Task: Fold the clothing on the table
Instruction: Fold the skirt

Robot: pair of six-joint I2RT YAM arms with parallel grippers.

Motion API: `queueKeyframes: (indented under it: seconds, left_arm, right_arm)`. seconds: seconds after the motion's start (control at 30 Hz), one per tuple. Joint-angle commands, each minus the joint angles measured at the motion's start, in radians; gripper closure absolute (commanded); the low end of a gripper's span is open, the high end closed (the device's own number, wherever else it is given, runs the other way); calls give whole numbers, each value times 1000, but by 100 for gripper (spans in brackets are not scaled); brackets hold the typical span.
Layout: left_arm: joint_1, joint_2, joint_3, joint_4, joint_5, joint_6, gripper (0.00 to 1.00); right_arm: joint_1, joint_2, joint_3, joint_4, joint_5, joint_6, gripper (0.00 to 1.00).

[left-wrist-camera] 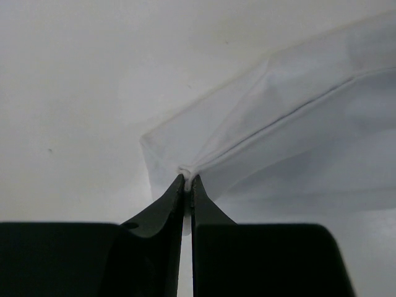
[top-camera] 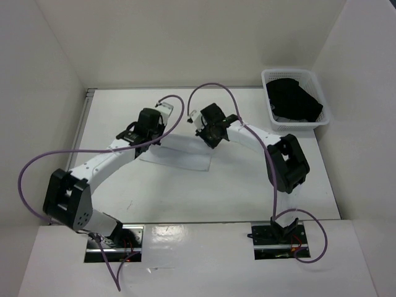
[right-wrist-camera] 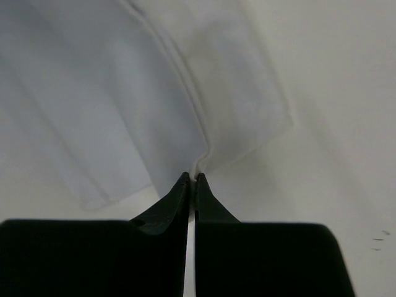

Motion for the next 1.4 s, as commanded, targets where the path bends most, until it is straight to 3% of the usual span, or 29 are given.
queueKeyframes:
  seconds: [0.0, 0.2, 0.47, 0.63, 0.9, 1.1, 1.37]
  left_arm:
    - [-20, -142, -54, -130, 117, 1, 100]
    - [-20, -332, -47, -341, 310, 50, 100]
    - [-30, -646, 72, -701, 695, 298, 100]
    - [13, -761, 97, -788, 820, 378, 99]
    - [13, -688, 24, -641, 685, 315, 98]
    - [13, -532, -1, -420, 478, 292, 99]
    - [13, -305, 100, -70, 209, 283, 100]
  right_arm:
    - [4, -144, -24, -209, -199, -105, 100]
    - [13, -296, -71, -455, -422, -240, 100]
    - [13, -536, -30, -816, -735, -517, 100]
    - [-35, -591, -54, -817, -776, -563, 100]
    - [-35, -421, -31, -620, -640, -360, 100]
    - [-35, -308, 48, -455, -461, -227, 100]
    - [-81, -220, 122, -182, -192, -84, 100]
